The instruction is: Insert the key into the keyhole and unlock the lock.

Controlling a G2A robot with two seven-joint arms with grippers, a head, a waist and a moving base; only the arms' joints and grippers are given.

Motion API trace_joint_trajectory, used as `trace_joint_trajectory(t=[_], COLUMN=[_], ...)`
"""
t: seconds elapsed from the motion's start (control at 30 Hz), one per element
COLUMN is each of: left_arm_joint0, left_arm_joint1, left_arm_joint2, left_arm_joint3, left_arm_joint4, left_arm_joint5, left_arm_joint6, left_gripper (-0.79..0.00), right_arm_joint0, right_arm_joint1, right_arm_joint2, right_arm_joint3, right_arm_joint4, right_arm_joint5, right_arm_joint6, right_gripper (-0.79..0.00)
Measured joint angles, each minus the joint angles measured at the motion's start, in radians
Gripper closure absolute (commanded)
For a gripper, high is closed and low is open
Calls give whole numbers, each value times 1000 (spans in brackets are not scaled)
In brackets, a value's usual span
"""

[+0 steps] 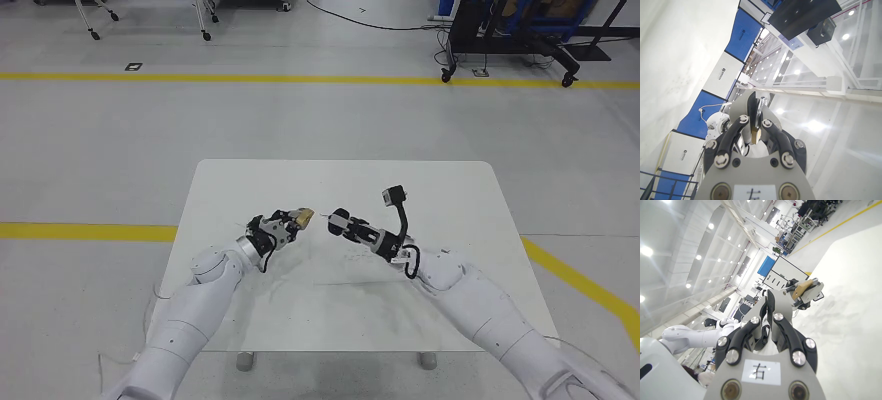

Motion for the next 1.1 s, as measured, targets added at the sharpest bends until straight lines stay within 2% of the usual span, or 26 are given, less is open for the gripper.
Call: trace_joint_trajectory(t=[0.17, 0.37, 0.47, 0.73, 1.1], left_arm_joint0=[19, 19, 16, 20, 23], left_arm_joint1=[-17, -34, -39, -45, -48], left_arm_joint2=[23, 36, 44, 39, 36], left_arm_joint3=[27, 63, 65, 71, 82], left_arm_joint4=[18, 28, 59, 81, 143], left_arm_joint5=[-147, -288, -334, -357, -385], left_arm_joint6=[30, 28, 29, 28, -3], left_gripper=[0, 0, 0, 0, 0], right_arm_joint0=[-55, -135, -164, -173, -162], right_arm_joint1=[11, 30, 33, 26, 4], right_arm_joint2=[21, 73, 88, 101, 96], right_arm_joint3=[-99, -259, -316, -329, -298], right_arm_joint4=[-57, -148, -179, -214, -190], right_arm_joint5=[212, 393, 441, 531, 550], right_arm_joint6=[-16, -78, -99, -112, -107], right_gripper=[0, 0, 0, 0, 0])
